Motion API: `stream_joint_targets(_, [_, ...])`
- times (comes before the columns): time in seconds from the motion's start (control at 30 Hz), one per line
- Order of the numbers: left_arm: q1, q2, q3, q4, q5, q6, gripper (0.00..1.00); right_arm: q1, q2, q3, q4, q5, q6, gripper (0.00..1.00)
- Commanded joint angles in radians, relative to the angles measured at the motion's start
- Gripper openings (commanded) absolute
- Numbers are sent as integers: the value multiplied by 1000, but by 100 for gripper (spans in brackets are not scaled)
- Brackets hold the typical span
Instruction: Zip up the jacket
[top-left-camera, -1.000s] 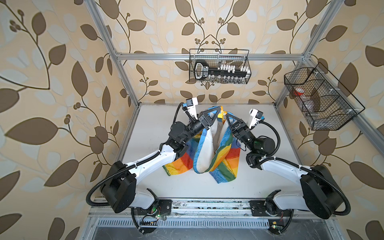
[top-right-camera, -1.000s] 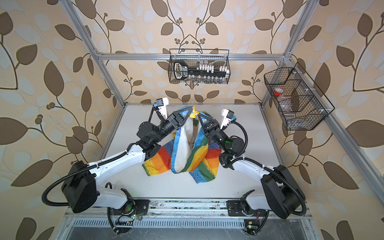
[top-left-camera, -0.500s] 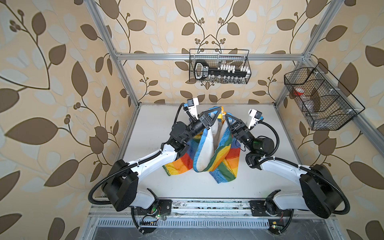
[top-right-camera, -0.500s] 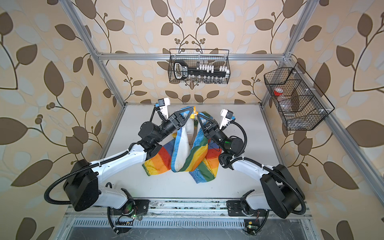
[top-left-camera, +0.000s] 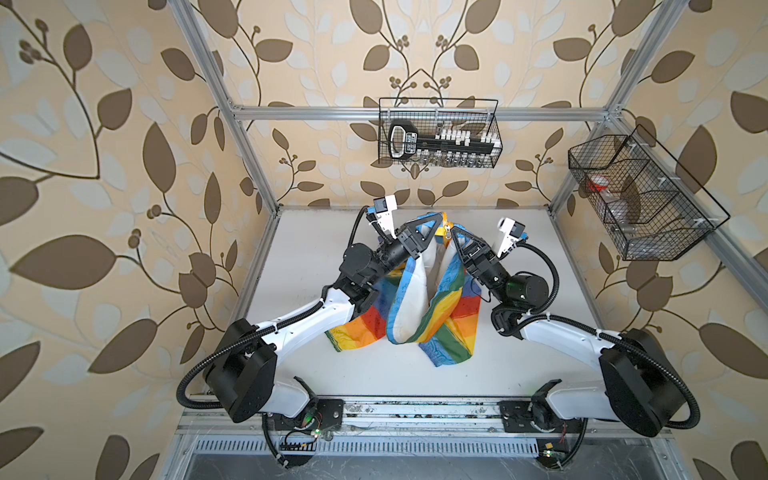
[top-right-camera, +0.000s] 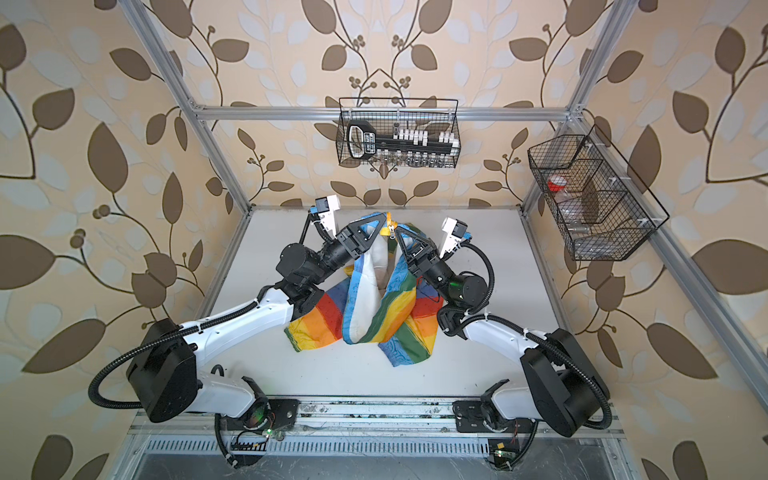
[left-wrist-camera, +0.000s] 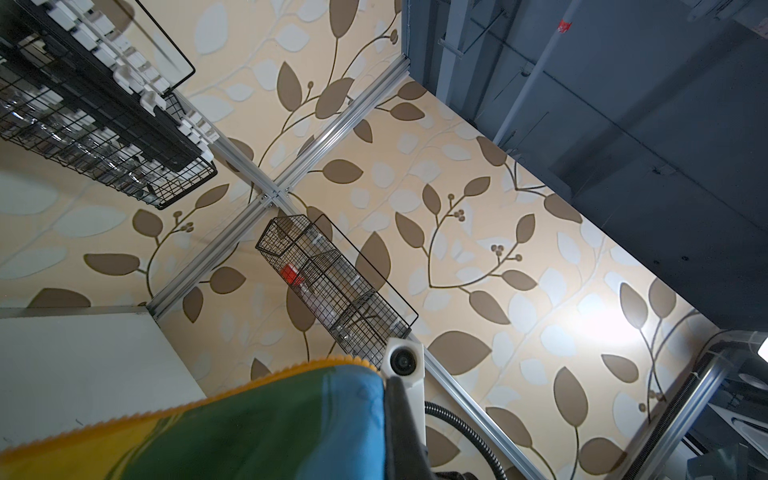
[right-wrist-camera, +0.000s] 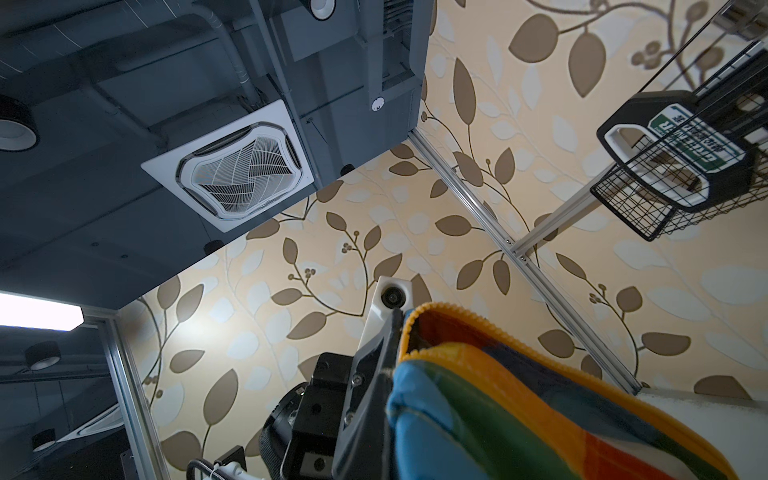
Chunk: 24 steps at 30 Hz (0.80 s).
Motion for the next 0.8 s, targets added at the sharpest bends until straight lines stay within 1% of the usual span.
stream_joint_targets(0.0, [-13, -13, 4, 99, 20, -7, 0, 5, 6, 37, 60, 15, 0, 0])
stream_joint_targets(0.5, [-24, -3, 5, 82, 44, -15, 0, -2, 16, 55, 55, 22, 1, 0])
stream_joint_targets(0.77, [-24, -41, 4, -55, 45, 36, 0, -28, 4, 63, 56, 5, 28, 0])
